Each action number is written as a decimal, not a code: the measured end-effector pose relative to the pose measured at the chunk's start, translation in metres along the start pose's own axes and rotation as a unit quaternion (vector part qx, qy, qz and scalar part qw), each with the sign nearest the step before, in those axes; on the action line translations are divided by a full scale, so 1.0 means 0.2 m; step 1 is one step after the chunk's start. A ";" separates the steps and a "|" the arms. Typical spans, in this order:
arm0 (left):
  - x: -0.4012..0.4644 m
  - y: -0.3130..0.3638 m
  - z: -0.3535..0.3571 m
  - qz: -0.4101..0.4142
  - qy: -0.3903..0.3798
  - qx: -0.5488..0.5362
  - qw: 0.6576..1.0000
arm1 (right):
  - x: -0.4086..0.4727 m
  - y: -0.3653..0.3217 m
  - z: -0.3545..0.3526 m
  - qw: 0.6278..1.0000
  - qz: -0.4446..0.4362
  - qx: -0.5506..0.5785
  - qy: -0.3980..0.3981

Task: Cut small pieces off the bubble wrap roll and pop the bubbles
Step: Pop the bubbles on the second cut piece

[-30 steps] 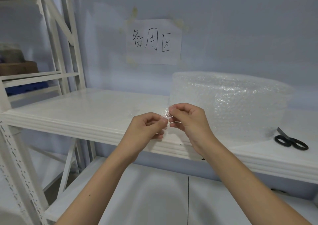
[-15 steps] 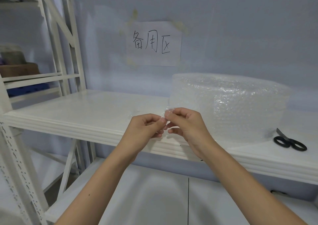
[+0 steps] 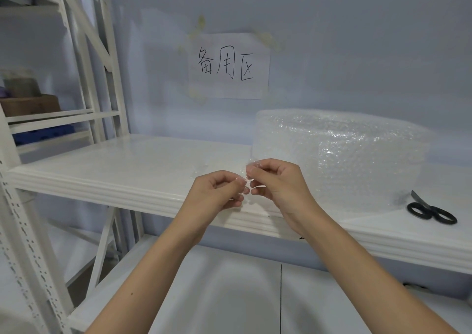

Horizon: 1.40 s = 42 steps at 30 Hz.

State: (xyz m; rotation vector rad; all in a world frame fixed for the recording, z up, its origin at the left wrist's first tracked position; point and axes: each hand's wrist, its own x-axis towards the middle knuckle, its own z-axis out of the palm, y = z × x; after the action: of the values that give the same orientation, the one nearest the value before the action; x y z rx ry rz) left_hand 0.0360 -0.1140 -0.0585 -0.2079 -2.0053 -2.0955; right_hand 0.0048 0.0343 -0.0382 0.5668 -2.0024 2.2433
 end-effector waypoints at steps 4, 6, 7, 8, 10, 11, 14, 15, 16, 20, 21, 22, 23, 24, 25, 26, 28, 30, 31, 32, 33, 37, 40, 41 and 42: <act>0.00 0.00 0.00 -0.007 0.016 0.001 1.000 | 0.00 0.00 0.00 1.000 -0.003 -0.005 -0.001; 0.01 -0.01 0.00 -0.007 0.020 0.002 1.000 | 0.01 0.01 0.01 1.000 -0.002 -0.006 -0.001; 0.01 -0.01 0.00 -0.007 0.021 0.002 1.000 | 0.01 0.01 0.01 1.000 -0.002 -0.007 -0.001; 0.01 -0.01 0.00 -0.007 0.021 0.002 1.000 | 0.01 0.01 0.01 1.000 -0.001 -0.007 -0.001; 0.01 -0.01 0.00 -0.008 0.019 0.002 1.000 | 0.01 0.01 0.01 1.000 0.001 -0.005 0.001; 0.01 -0.01 0.00 -0.008 0.017 0.002 1.000 | 0.02 0.01 0.00 1.000 0.004 -0.003 0.001; 0.01 -0.02 0.00 -0.007 0.010 0.004 1.000 | 0.03 0.02 0.00 1.000 0.016 0.006 0.004; 0.02 -0.02 -0.01 -0.006 0.009 0.006 1.000 | 0.03 0.02 0.00 1.000 0.019 0.008 0.004; 0.02 -0.02 -0.01 -0.004 0.009 0.008 1.000 | 0.04 0.03 0.00 1.000 0.022 0.010 0.003; 0.03 -0.02 -0.02 0.002 0.023 0.009 1.000 | 0.05 0.03 0.02 0.999 0.028 0.018 -0.005; 0.04 -0.02 -0.02 0.004 0.026 0.010 1.000 | 0.06 0.03 0.03 0.999 0.028 0.019 -0.005; 0.04 -0.02 -0.02 0.006 0.030 0.009 0.999 | 0.07 0.03 0.03 0.999 0.028 0.019 -0.005; 0.04 -0.02 -0.02 0.008 0.034 0.010 0.999 | 0.07 0.03 0.04 0.999 0.028 0.019 -0.005; 0.04 -0.02 -0.03 0.010 0.038 0.009 0.999 | 0.08 0.03 0.04 0.999 0.027 0.018 -0.006; 0.04 -0.02 -0.03 0.012 0.041 0.010 0.999 | 0.08 0.03 0.05 0.999 0.026 0.017 -0.007; 0.05 -0.02 -0.03 0.014 0.044 0.011 0.999 | 0.09 0.03 0.05 1.000 0.026 0.016 -0.008; 0.05 -0.02 -0.04 0.018 0.051 0.016 0.998 | 0.10 0.04 0.07 1.000 0.027 0.013 -0.008; 0.06 -0.02 -0.05 0.021 0.057 0.023 0.998 | 0.11 0.05 0.08 0.999 0.030 0.012 -0.007; 0.06 -0.02 -0.06 0.024 0.060 0.028 0.998 | 0.11 0.05 0.09 0.999 0.031 0.012 -0.008; 0.06 -0.03 -0.07 0.028 0.064 0.034 0.997 | 0.12 0.05 0.09 0.999 0.032 0.012 -0.011; 0.06 -0.03 -0.08 0.034 0.068 0.041 0.996 | 0.12 0.05 0.10 0.999 0.031 0.013 -0.014; 0.07 -0.03 -0.11 0.054 0.084 0.053 0.994 | 0.14 0.05 0.14 0.999 0.029 0.018 -0.022; 0.09 -0.03 -0.13 0.049 0.086 0.047 0.994 | 0.16 0.06 0.17 0.999 0.027 0.014 -0.024; 0.09 -0.04 -0.14 0.045 0.086 0.038 0.995 | 0.17 0.07 0.17 0.999 0.027 0.013 -0.024; 0.10 -0.04 -0.14 0.040 0.088 0.027 0.995 | 0.18 0.07 0.18 0.999 0.026 0.011 -0.025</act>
State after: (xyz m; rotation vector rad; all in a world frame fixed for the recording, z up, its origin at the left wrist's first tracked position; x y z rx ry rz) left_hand 0.0166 -0.1433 -0.0621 -0.0881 -1.9150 -1.9362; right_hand -0.0253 -0.0090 -0.0366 0.5849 -2.0419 2.3052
